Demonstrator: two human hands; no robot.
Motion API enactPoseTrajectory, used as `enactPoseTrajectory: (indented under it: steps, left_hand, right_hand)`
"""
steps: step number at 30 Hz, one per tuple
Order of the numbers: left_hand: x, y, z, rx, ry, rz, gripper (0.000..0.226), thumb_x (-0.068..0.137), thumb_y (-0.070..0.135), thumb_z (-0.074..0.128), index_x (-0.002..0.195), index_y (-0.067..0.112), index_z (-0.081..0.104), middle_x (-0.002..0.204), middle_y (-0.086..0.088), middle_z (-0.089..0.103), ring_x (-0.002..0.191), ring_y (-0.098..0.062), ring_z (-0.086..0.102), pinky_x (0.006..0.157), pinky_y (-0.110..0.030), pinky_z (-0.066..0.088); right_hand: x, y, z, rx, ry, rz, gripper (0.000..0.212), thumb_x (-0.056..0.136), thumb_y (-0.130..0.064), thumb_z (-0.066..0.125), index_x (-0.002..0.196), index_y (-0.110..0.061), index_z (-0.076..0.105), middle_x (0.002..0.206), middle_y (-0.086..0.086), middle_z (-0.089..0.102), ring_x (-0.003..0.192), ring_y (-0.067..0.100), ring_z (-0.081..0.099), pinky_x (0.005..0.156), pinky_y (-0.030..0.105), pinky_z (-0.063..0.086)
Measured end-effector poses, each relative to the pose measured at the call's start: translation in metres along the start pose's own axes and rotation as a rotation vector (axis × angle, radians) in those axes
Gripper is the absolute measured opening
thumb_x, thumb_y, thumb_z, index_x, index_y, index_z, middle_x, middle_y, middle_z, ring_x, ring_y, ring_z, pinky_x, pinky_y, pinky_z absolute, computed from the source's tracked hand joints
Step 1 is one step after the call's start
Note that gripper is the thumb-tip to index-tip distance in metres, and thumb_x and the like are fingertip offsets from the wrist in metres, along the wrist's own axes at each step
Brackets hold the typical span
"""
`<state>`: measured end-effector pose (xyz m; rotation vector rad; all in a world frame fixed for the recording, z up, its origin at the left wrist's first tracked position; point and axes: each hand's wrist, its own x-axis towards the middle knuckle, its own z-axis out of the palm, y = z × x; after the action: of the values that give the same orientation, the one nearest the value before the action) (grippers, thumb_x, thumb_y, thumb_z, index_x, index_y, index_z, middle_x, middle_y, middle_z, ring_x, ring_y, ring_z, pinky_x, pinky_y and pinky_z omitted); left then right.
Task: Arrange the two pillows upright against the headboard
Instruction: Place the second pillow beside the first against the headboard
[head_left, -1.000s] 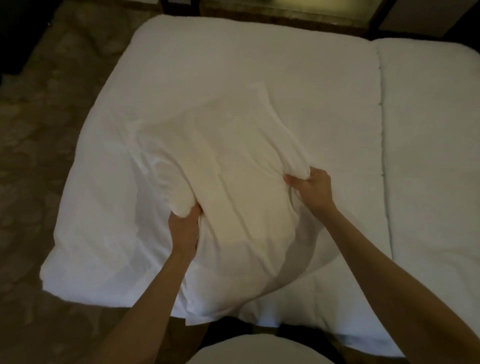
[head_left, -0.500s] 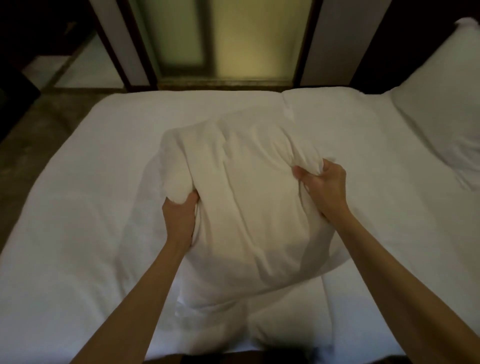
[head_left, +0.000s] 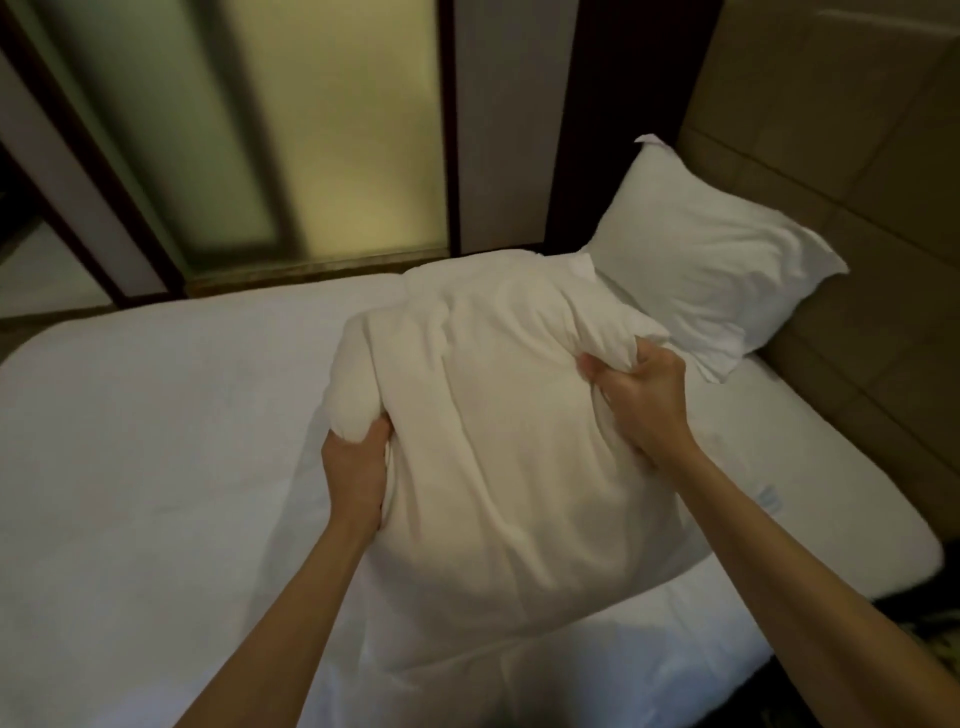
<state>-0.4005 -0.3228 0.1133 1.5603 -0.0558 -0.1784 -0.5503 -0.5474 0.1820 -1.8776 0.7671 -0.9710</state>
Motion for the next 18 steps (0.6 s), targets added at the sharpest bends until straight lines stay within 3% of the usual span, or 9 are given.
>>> enactPoseTrajectory:
  steps: [5, 10, 14, 18]
  left_hand:
    - [-0.001, -0.003, 0.031, 0.005, -0.036, -0.004, 0.046, 0.082, 0.023, 0.065, 0.126, 0.015, 0.054, 0.116, 0.002, 0.06, 0.104, -0.016, 0.057, 0.089, -0.029, 0.043]
    - [0.006, -0.009, 0.048, 0.044, -0.095, -0.016, 0.045, 0.085, 0.029, 0.061, 0.127, 0.015, 0.054, 0.113, 0.002, 0.06, 0.103, -0.018, 0.058, 0.088, -0.031, 0.044]
    - [0.002, -0.006, 0.07, 0.052, -0.124, -0.025, 0.047, 0.084, 0.032, 0.063, 0.127, 0.015, 0.055, 0.115, 0.0, 0.062, 0.104, -0.018, 0.059, 0.088, -0.032, 0.046]
    - [-0.006, -0.004, 0.109, 0.054, -0.13, -0.004, 0.048, 0.085, 0.035, 0.061, 0.128, 0.015, 0.054, 0.117, 0.0, 0.063, 0.104, -0.018, 0.059, 0.089, -0.032, 0.047]
  right_hand:
    - [0.008, 0.007, -0.025, -0.045, 0.062, 0.01, 0.042, 0.074, -0.018, 0.075, 0.048, -0.022, 0.042, 0.051, -0.005, 0.046, 0.052, 0.013, 0.042, 0.052, 0.033, 0.036]
    - [0.009, 0.009, -0.032, -0.092, 0.109, -0.008, 0.034, 0.076, -0.022, 0.074, 0.065, 0.004, 0.056, 0.065, 0.025, 0.062, 0.059, 0.035, 0.057, 0.058, 0.048, 0.049]
    - [0.017, 0.02, -0.05, -0.101, 0.152, -0.022, 0.036, 0.075, -0.018, 0.075, 0.063, 0.008, 0.053, 0.058, 0.007, 0.05, 0.056, 0.017, 0.045, 0.051, 0.038, 0.041]
    - [0.037, 0.034, -0.08, -0.078, 0.149, -0.042, 0.034, 0.076, -0.016, 0.075, 0.062, 0.007, 0.054, 0.058, 0.004, 0.05, 0.054, 0.011, 0.045, 0.048, 0.026, 0.032]
